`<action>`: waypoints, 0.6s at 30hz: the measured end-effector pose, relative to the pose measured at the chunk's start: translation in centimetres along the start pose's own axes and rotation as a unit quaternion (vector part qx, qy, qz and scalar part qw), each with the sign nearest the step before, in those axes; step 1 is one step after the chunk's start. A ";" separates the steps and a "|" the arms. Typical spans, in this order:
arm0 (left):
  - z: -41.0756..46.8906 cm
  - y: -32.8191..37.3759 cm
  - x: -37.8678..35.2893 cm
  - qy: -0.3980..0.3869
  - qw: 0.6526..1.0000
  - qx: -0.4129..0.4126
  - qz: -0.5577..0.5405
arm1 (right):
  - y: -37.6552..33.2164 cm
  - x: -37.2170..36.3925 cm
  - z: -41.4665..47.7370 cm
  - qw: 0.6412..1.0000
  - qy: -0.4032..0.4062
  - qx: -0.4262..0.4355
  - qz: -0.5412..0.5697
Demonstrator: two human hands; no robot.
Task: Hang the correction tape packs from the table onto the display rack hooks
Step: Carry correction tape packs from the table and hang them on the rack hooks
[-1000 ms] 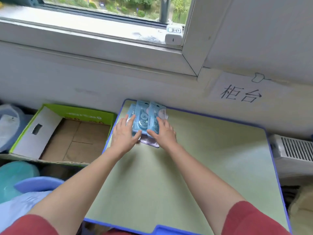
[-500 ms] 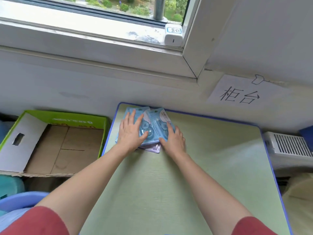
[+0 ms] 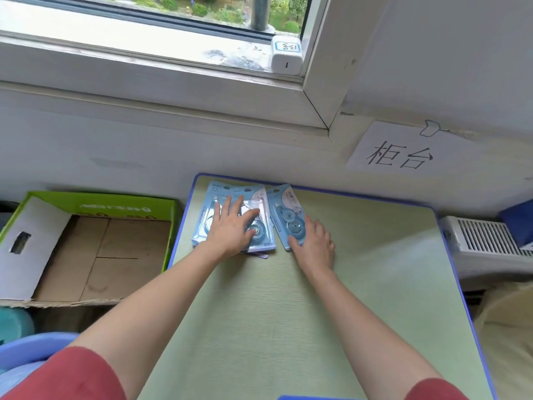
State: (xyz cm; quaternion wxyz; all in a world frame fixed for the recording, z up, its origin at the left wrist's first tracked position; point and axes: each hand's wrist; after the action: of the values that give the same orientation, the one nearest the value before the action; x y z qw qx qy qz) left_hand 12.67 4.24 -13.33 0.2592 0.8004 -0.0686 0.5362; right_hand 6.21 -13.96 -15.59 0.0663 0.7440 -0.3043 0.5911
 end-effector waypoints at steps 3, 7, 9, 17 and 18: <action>0.0 0.2 -0.1 0.000 1.000 -0.019 -0.016 | -0.2 -0.1 0.0 0.997 -0.032 0.062 -0.010; -0.3 0.8 -0.7 0.041 0.998 -0.005 -0.044 | -0.5 -0.1 0.5 0.997 -0.036 0.074 -0.007; -0.5 1.6 -1.3 0.041 0.998 0.016 -0.039 | -0.6 0.0 0.9 0.997 -0.031 0.075 -0.004; -0.2 3.5 -2.8 0.015 0.998 0.067 -0.007 | 1.0 0.2 0.8 0.999 -0.004 0.039 -0.001; -0.1 3.7 -2.9 0.017 0.997 0.072 -0.006 | 1.4 0.3 0.7 1.000 0.000 0.030 0.002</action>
State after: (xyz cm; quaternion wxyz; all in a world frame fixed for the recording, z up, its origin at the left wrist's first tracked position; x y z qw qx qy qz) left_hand 9.95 0.66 -14.64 0.2053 0.8081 -0.0204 0.5517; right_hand 6.11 -15.52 -15.93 0.0431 0.7453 -0.2878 0.5999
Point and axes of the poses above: each hand's wrist, its own z-axis towards the middle knuckle, its own x-axis out of the back of the hand, y = z × x, and after that the axes turned 5 degrees about -x, right-handed
